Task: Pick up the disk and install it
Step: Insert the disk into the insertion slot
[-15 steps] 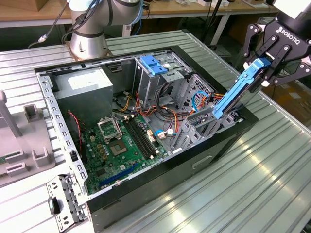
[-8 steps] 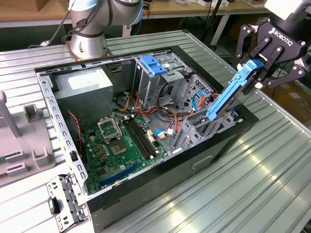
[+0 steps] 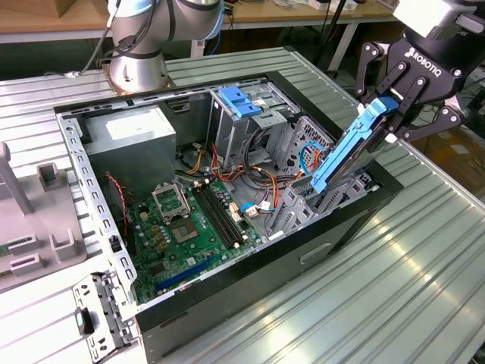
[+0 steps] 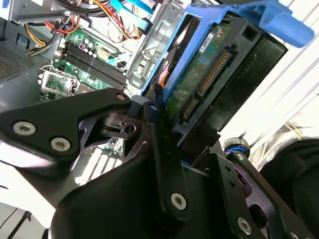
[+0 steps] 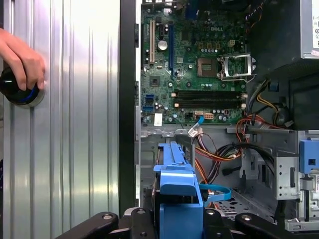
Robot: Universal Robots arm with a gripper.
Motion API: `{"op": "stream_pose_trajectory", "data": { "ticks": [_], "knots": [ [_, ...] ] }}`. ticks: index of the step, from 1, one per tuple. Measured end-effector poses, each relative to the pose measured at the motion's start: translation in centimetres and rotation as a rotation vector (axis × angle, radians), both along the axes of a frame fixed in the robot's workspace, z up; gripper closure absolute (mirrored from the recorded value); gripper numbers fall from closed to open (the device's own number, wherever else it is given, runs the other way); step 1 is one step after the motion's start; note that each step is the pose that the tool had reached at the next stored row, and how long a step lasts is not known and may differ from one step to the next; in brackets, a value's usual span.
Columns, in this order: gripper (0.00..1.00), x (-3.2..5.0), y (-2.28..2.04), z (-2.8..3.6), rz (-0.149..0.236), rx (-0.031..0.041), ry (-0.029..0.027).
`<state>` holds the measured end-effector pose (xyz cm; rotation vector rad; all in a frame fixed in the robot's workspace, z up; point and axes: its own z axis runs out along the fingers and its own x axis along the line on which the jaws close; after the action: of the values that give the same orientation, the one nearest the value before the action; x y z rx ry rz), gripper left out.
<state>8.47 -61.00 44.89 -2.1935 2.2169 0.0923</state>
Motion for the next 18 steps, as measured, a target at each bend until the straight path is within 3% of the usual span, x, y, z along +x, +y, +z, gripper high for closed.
{"op": "stream_pose_trajectory", "data": {
  "ticks": [8,9,10,11,18],
  "knots": [
    [0.64,-0.38,0.85,-0.54,0.0,0.0,0.0],
    [0.64,-0.4,1.81,-1.7,0.0,0.0,0.0],
    [0.64,-0.41,2.14,-2.97,0.0,-0.0009,0.0001],
    [0.64,-1.92,2.12,-3.3,0.0,0.0001,-0.0041],
    [0.64,-1.93,2.13,-3.9,0.0,-0.0002,-0.004]
  ]
}}
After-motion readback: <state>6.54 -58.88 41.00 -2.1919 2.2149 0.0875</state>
